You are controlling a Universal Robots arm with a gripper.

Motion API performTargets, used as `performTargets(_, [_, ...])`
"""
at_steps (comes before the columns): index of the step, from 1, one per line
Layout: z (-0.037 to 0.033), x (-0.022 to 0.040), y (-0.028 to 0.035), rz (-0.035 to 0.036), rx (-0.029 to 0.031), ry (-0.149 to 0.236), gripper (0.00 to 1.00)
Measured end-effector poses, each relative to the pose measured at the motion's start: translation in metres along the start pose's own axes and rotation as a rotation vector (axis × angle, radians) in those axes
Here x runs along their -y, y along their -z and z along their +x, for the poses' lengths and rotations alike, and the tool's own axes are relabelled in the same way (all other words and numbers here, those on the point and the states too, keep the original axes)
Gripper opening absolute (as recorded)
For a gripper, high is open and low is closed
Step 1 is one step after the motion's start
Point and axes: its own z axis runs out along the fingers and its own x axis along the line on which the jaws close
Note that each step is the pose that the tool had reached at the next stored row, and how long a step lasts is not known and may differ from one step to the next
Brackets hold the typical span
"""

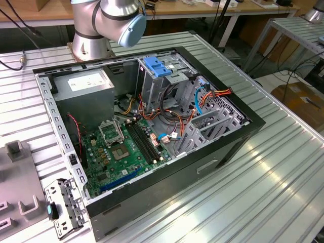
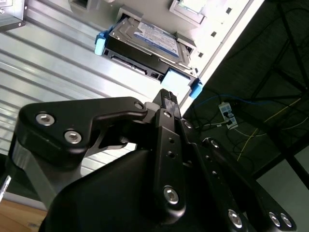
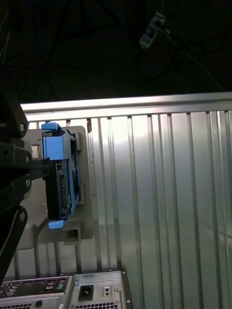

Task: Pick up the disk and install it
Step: 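Reach for the disk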

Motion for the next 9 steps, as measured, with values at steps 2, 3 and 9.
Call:
performTargets(2, [0.0032,0.0003,0.0001,0.0000,-0.0001,0.000,0.11])
performTargets(3, [0.0053,0.0004,0.0000,0.0000,0.0000,0.000,0.11])
performTargets(9, [0.0127,0.0009,0.0001,0.0000,-0.0001,0.000,0.11])
